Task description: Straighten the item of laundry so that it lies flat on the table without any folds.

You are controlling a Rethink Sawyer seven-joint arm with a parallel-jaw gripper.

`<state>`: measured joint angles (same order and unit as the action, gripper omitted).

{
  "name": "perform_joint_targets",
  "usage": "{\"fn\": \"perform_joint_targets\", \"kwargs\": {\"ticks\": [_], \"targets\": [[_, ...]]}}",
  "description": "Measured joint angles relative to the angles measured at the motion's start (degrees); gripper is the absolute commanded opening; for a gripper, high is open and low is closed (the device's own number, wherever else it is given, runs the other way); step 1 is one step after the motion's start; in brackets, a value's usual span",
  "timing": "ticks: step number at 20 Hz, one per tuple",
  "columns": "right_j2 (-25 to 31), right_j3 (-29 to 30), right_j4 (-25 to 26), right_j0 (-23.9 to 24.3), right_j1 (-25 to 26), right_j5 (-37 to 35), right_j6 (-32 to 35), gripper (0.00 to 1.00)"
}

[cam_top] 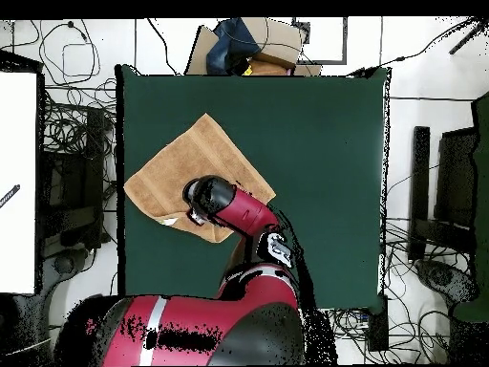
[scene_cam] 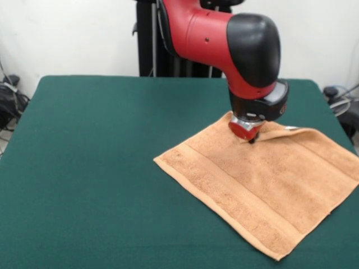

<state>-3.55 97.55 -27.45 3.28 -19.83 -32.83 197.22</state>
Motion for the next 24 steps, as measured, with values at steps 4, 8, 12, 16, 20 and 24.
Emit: {"fn": "perform_joint_targets", "kwargs": {"ticks": [4,8,12,16,20,24], "targets": [[0.0,-0.3,-0.1,0.0,-0.3,-0.3,0.0,0.0],[0.0,-0.6,-0.3,-0.1,-0.4,-0.7,0.0,0.0],[0.0,-1.0,-0.5,-0.1,-0.4,-0.8,0.0,0.0],[0.0,-1.4,-0.8,0.0,-0.4,-1.6,0.0,0.0],[0.0,-1.6,-0.9,0.1,-0.4,-2.5,0.0,0.0],[0.0,-1.6,-0.9,0.1,-0.4,-2.6,0.0,0.0]]}}
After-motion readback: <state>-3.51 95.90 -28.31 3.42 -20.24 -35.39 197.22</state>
